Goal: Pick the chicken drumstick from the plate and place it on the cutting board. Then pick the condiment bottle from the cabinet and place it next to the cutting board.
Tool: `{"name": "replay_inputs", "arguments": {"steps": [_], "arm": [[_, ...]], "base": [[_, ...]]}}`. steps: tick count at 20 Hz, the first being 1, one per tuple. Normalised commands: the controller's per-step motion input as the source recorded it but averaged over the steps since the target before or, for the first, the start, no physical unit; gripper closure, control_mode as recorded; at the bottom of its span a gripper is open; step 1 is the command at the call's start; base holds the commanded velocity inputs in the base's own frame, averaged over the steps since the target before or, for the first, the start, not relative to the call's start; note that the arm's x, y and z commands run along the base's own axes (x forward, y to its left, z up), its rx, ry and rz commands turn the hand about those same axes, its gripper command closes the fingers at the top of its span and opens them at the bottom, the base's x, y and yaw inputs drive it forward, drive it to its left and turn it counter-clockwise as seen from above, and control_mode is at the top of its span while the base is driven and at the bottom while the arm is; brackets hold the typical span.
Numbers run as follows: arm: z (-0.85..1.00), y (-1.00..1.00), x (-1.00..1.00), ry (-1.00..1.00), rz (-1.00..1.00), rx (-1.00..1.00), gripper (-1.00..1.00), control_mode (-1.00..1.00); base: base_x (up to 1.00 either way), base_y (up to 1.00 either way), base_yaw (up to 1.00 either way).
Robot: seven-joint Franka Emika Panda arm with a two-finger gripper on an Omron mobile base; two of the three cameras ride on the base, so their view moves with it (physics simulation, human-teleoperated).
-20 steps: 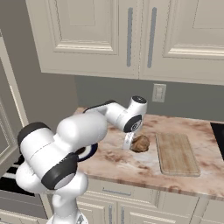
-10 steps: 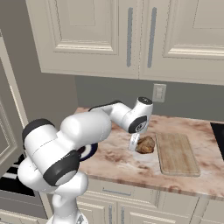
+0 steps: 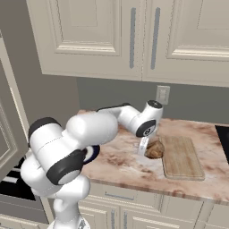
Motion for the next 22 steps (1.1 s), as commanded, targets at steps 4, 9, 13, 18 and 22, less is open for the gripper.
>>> {"name": "replay_inputs", "arguments": {"steps": [4,9,13,18,22], "arm": [[0.0,-0.27,0.03,-0.01,0.0,0.0,1.0,-1.0],[0.0,-0.27,0.07,-0.01,0.0,0.0,1.0,-1.0],[0.0,-0.26,0.08,-0.02,0.0,0.0,1.0,-1.0],[0.0,-0.28,0.09,-0.02,0.0,0.0,1.0,-1.0],[0.0,-0.25,0.14,-0.02,0.0,0.0,1.0,-1.0]], "base": [[0.0,0.0,0.0],[0.0,0.0,0.0],[0.0,0.0,0.0],[0.0,0.0,0.0],[0.0,0.0,0.0]]}}
